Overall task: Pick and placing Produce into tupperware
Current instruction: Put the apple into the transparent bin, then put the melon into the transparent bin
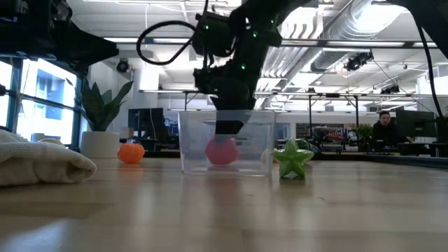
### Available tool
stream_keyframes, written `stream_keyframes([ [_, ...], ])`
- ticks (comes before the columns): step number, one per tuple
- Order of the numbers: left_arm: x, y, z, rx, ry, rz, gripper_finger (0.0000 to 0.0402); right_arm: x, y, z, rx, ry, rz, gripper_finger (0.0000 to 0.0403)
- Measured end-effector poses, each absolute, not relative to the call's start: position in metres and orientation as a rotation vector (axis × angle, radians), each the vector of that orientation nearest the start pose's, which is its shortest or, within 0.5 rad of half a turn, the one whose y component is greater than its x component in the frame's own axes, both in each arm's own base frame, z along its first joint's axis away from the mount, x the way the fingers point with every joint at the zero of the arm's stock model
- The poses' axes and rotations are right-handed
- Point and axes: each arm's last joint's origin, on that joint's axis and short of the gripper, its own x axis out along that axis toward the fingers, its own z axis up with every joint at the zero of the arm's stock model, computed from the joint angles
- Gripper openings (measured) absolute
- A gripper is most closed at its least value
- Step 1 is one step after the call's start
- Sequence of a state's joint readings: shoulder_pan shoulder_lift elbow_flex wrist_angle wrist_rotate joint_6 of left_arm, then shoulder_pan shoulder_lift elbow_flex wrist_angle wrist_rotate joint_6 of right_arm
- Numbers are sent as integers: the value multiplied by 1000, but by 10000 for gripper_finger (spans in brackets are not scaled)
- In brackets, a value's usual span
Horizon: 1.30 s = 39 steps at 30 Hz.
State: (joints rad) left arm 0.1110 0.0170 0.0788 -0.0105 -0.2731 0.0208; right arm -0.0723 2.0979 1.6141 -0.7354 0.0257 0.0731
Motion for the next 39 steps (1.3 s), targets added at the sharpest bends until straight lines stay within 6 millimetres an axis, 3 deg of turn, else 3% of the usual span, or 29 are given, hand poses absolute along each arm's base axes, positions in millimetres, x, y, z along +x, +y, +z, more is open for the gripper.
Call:
stream_keyframes([
  [9, 91, 18, 188, 16, -47, 385, 113, 426, -32, 225, 92, 1327, -145, 314],
  [16, 91, 18, 188, 16, -47, 384, 113, 398, -31, 283, 93, 1314, -135, 314],
  [21, 91, 18, 188, 17, -45, 385, 113, 354, -28, 329, 132, 1194, -163, 314],
  [25, 91, 18, 187, 17, -39, 384, 113, 306, -15, 348, 183, 1078, -211, 314],
  [31, 91, 18, 187, 17, -39, 384, 113, 230, 9, 346, 381, 962, -261, 314],
  [39, 91, 18, 187, 17, -39, 384, 113, 166, 35, 326, 615, 908, -209, 314],
])
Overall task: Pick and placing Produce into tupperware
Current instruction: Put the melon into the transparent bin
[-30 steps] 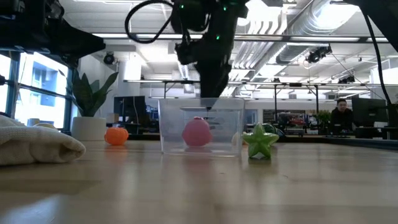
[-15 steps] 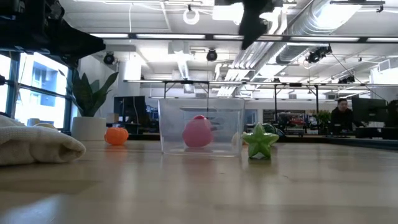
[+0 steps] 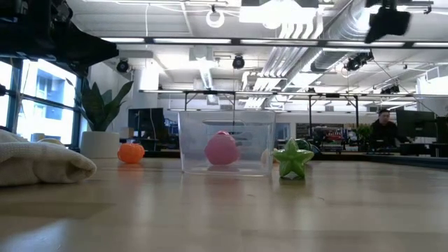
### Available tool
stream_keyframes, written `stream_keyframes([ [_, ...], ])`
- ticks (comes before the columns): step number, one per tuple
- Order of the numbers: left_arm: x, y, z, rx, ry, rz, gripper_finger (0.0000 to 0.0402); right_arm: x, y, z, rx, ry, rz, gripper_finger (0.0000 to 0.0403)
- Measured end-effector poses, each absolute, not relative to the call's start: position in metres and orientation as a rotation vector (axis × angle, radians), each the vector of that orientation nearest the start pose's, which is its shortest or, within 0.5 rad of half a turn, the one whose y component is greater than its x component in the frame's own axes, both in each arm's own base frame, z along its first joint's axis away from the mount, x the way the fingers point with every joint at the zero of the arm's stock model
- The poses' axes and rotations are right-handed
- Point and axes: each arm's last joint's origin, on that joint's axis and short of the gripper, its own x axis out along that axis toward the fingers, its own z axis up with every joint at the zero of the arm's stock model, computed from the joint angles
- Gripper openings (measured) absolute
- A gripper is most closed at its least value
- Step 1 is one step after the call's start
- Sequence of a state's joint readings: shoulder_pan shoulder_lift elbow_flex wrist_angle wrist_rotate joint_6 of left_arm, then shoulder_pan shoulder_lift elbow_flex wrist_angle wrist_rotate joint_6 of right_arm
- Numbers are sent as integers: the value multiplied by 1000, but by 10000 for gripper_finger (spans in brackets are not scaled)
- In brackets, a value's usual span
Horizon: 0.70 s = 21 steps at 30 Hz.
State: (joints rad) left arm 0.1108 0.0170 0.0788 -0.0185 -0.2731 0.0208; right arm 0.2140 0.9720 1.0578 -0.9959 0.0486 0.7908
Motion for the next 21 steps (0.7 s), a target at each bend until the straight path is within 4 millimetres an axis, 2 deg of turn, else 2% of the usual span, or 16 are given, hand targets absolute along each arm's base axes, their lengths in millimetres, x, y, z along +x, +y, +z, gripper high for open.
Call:
stream_keyframes([
  [6, 91, 18, 187, 17, -39, 385, 113, 146, 43, 307, 695, 896, -176, 314],
  [15, 91, 19, 188, 7, -51, 412, 113, 146, 47, 291, 699, 900, -172, 314],
  [18, 90, 17, 197, 33, -118, 365, 113, 146, 48, 291, 676, 895, -167, 314],
  [21, 84, 14, 221, 169, -193, 279, 113, 146, 48, 291, 660, 893, -166, 314],
])
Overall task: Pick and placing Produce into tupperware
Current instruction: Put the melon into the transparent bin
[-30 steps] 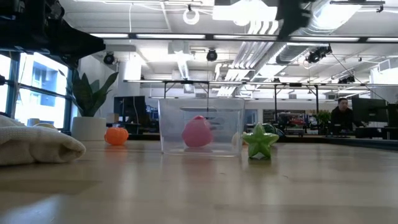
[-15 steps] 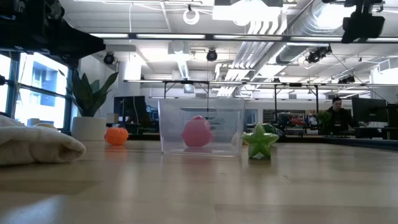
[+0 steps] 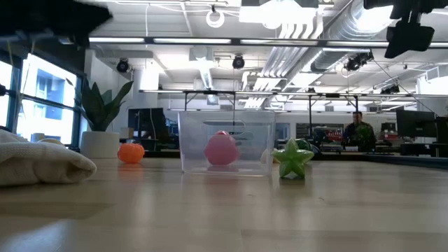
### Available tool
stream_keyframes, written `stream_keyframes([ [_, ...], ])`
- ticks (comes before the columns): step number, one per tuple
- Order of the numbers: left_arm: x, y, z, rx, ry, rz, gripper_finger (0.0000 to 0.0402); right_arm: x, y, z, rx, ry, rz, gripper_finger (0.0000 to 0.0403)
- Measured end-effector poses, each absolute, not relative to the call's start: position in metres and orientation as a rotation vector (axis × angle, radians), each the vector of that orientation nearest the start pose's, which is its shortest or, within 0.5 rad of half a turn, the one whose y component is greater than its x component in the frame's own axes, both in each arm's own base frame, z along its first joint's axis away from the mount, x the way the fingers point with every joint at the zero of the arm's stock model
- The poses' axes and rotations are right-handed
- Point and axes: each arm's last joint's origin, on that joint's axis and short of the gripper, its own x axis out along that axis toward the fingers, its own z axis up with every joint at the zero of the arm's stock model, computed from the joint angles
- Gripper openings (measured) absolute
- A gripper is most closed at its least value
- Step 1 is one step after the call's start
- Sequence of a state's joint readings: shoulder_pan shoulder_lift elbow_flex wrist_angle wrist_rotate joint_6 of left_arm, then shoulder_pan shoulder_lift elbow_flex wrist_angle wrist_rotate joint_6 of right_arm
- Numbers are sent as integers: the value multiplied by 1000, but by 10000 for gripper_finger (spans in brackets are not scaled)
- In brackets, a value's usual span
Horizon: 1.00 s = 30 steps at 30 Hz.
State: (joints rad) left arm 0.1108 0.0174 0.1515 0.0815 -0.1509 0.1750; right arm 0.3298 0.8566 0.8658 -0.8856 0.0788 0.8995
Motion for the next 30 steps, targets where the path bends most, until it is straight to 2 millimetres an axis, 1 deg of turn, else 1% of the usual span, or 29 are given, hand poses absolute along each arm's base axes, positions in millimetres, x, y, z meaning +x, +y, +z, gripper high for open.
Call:
stream_keyframes([
  [3, 70, 12, 253, 257, -204, 274, 113, 146, 48, 291, 651, 893, -161, 314],
  [6, 50, 10, 285, 315, -136, 279, 113, 146, 47, 291, 640, 892, -159, 314],
  [8, 36, 8, 305, 330, -55, 278, 113, 146, 47, 291, 628, 885, -168, 314],
  [11, 21, 8, 333, 323, 87, 307, 113, 146, 46, 291, 613, 876, -178, 314],
  [14, 18, 10, 350, 284, 281, 355, 113, 146, 46, 291, 605, 865, -196, 314],
  [16, 22, 12, 356, 262, 421, 391, 113, 146, 46, 291, 601, 860, -202, 314],
  [19, 35, 15, 362, 257, 595, 430, 113, 146, 45, 291, 601, 858, -207, 314],
  [22, 52, 18, 361, 289, 774, 441, 113, 146, 45, 291, 604, 861, -210, 314],
  [25, 67, 20, 355, 339, 925, 419, 113, 145, 46, 290, 632, 886, -204, 314],
  [28, 78, 21, 353, 390, 974, 372, 113, 144, 49, 290, 667, 920, -155, 314],
  [30, 83, 20, 355, 426, 946, 326, 113, 143, 53, 290, 664, 935, -123, 314],
])
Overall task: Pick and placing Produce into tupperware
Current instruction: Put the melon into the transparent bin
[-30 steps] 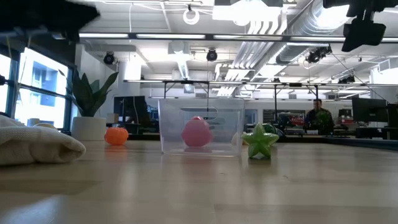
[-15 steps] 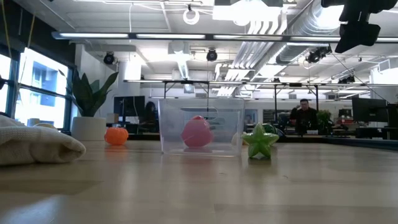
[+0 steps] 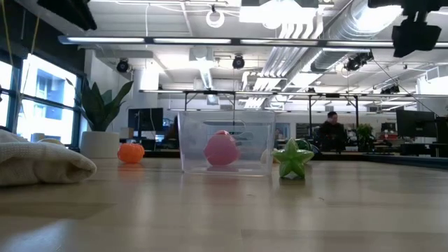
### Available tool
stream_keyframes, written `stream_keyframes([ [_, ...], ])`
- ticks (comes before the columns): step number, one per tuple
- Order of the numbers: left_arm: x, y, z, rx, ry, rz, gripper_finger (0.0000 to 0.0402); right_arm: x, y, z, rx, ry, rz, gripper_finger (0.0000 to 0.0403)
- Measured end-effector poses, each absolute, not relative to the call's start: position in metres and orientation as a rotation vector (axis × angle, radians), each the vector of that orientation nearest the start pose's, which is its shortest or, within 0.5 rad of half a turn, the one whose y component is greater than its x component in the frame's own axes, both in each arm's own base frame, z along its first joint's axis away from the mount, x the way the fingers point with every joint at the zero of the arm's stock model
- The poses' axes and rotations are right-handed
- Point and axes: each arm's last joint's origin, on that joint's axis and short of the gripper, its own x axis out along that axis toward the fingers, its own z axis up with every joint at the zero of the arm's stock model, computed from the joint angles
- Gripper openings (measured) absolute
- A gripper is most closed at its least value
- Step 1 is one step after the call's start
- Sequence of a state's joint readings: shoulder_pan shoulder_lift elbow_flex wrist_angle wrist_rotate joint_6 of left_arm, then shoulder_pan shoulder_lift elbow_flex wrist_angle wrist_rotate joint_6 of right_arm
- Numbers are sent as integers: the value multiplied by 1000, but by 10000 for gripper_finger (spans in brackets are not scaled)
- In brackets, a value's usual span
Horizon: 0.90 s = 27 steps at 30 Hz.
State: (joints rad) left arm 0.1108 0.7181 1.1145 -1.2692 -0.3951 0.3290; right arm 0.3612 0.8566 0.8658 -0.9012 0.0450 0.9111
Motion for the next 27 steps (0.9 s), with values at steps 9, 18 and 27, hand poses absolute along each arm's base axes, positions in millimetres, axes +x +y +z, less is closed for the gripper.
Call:
stream_keyframes([
  [9, 60, 16, 369, 459, 715, 280, 113, 135, 74, 291, 608, 953, -10, 314],
  [18, 41, 13, 373, 450, 607, 288, 113, 136, 83, 296, 594, 896, 79, 314],
  [27, 43, 13, 373, 450, 614, 285, 113, 136, 83, 296, 780, 913, -10, 314],
])
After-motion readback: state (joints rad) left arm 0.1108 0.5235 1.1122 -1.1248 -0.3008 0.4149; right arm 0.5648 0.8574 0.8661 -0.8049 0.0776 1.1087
